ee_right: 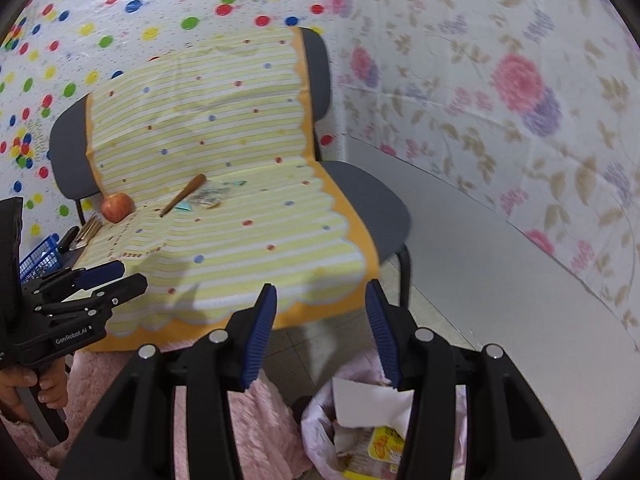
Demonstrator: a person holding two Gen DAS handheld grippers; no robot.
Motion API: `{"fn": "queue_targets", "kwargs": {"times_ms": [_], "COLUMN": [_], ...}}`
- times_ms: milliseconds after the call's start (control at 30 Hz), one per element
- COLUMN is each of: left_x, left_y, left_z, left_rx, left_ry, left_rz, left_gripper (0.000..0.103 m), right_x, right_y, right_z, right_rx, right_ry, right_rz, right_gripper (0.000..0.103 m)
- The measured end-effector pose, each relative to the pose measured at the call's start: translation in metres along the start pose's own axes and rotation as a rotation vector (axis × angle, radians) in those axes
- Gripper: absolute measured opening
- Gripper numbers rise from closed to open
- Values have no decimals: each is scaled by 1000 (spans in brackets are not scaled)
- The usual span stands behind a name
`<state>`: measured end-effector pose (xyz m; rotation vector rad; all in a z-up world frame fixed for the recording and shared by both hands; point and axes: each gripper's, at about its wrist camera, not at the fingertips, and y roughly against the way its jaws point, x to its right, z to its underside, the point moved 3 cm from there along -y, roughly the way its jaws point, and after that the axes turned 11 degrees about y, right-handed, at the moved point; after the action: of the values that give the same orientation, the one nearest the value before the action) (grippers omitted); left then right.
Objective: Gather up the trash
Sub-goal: 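Move both tools back toward the items on the chair seat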
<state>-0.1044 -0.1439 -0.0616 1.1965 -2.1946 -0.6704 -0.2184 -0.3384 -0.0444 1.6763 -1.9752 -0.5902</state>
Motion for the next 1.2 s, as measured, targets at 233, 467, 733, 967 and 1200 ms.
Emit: {"fn": "queue_targets", "kwargs": {"times_ms": [233,467,733,967,1200], "left_x": [-57,-104,-134,-157,-179], "left_y": [9,12,-7,-25,-42], "left_z": [-23,-43,-57,-76,-93], "left_rx": [28,59,45,51,70], "left_ry": [74,143,163,176,184], "left_rz": [-121,-222,-296,-341,-372], "left_gripper": [57,57,61,70,70], "right_x": [-32,-61,-83,-97,-112], "right_y": [-30,-64,-104,-141,-180], "right_z": [-39,-72,-98,-118,-128], "right_rx": [28,19,-18,-34,-56], "right_ry": [41,77,114,128,132], "right_rz": [-73,-141,-176,-166,-178], "right_gripper": [46,46,46,48,47]}}
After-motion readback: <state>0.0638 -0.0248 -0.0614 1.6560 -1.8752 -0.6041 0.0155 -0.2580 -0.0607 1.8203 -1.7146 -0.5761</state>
